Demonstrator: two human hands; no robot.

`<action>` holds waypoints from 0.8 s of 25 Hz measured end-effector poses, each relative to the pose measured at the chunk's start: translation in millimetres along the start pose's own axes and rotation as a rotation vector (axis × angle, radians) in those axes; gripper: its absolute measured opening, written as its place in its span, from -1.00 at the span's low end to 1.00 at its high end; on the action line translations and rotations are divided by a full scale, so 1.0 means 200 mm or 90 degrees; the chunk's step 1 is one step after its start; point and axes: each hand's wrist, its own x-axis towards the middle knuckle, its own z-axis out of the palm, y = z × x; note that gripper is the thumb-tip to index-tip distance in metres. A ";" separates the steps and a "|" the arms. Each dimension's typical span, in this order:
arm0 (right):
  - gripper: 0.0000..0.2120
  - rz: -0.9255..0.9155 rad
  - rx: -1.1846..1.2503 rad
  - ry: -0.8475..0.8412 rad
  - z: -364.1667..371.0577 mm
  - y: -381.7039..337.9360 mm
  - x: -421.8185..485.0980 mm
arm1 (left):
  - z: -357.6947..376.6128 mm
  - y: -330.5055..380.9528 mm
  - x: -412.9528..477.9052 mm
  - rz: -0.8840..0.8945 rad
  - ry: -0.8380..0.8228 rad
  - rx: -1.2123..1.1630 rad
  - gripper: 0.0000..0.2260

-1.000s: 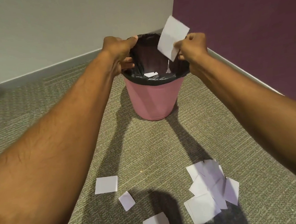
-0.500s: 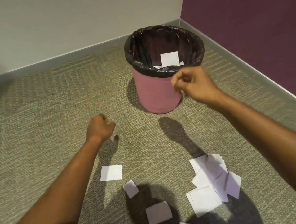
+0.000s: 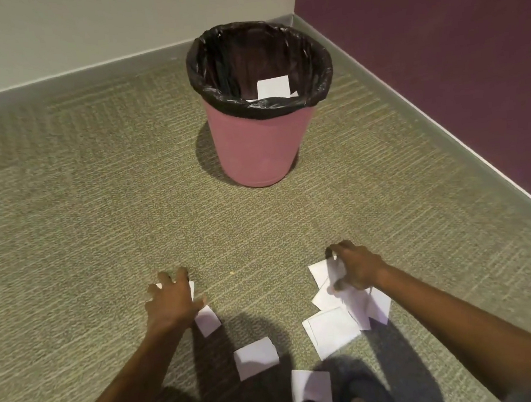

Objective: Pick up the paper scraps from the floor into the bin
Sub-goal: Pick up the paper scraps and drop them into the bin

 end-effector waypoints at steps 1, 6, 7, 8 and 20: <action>-0.14 0.011 0.014 0.005 0.03 0.02 -0.01 | 0.00 0.00 0.00 0.007 0.003 0.001 -0.42; -0.10 0.034 0.012 0.032 0.16 0.03 -0.06 | -0.01 0.00 0.03 0.036 0.017 0.033 -0.59; -0.16 0.027 0.009 0.055 0.18 0.03 -0.07 | -0.02 0.01 0.03 0.042 0.018 0.036 -0.62; -0.23 0.021 0.009 0.076 0.19 0.02 -0.08 | -0.03 0.01 0.03 0.044 0.019 0.033 -0.65; -0.79 -0.082 0.094 0.121 0.14 -0.07 -0.06 | -0.14 -0.01 -0.05 0.097 0.052 0.073 -0.89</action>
